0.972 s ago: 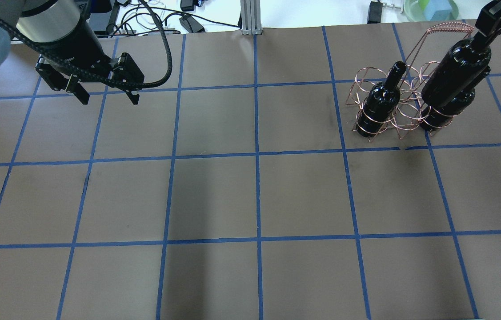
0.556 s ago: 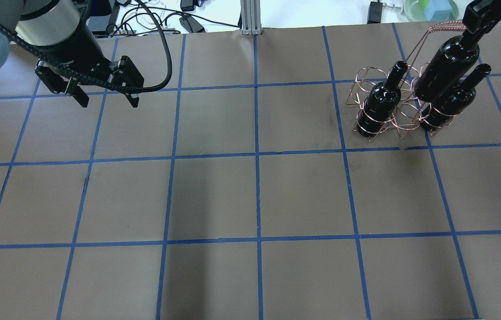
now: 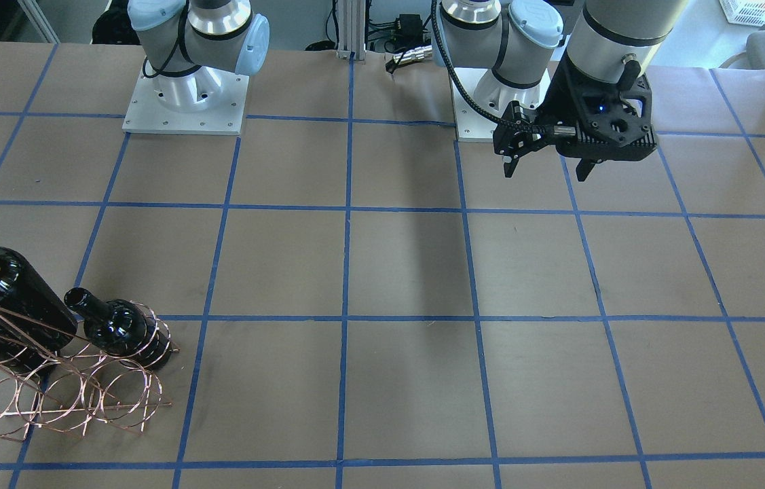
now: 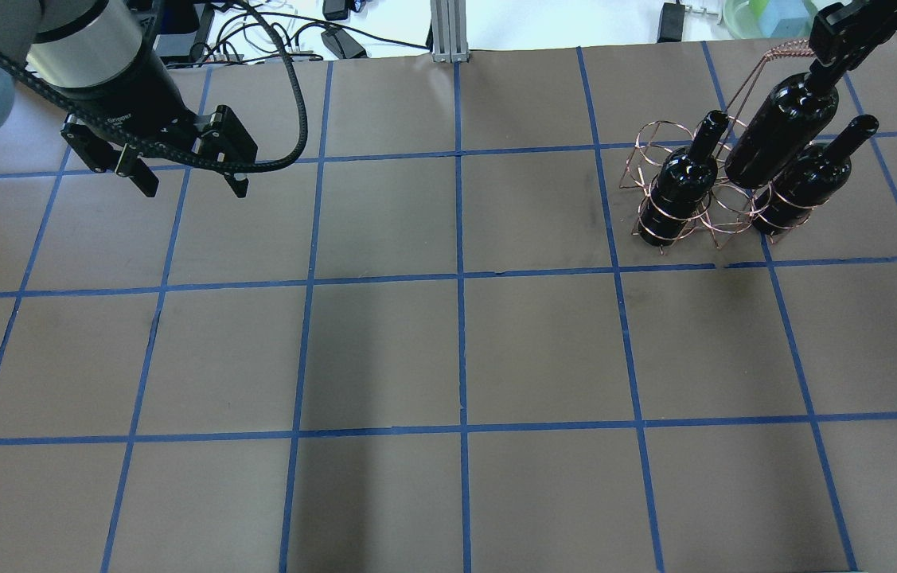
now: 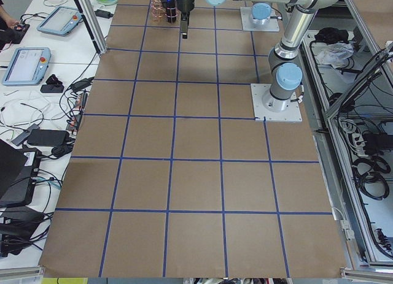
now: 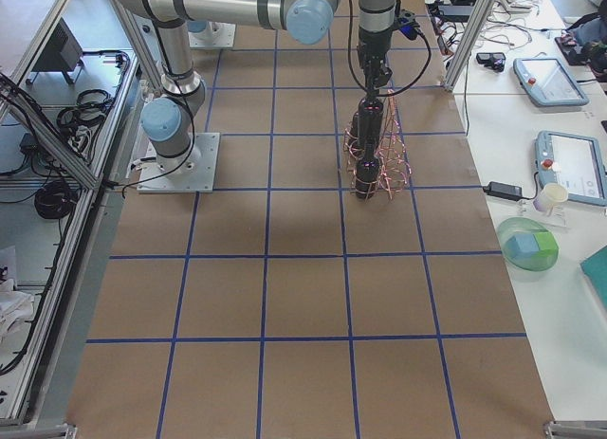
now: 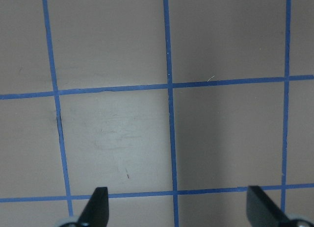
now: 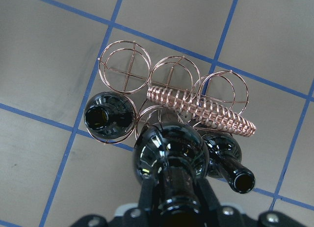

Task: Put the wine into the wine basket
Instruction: 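Push the bottle down into the rack slot with the right gripper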

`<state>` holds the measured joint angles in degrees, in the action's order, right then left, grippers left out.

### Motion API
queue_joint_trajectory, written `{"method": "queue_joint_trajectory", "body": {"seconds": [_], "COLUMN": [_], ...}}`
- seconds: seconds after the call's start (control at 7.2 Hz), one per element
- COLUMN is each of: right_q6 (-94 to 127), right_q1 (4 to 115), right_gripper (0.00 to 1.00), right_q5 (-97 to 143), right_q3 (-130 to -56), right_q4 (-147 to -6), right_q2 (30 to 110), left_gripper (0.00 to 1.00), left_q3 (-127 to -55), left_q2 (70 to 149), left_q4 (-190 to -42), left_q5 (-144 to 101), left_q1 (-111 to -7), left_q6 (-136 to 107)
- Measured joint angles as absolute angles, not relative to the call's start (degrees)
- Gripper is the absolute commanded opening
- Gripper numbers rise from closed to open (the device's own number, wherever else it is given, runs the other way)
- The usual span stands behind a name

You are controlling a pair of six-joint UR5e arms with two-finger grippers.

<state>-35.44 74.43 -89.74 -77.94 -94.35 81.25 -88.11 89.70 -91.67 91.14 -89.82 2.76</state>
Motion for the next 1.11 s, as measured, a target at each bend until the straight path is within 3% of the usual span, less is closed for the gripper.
{"method": "queue_joint_trajectory", "body": {"seconds": [1.11], "right_q6": [-34.5], "right_q1": [74.4], "right_gripper": [0.00], "right_q5": [-90.4], "right_q3": [-78.8], "right_q4": [-94.5], "right_q2": [77.7], "left_gripper": [1.00], "left_q3": [-88.2], "left_q2": [89.5], "left_q4": [-91.7], "left_q5": [91.2], "left_q1": [-89.8], "left_q6": [2.9]}}
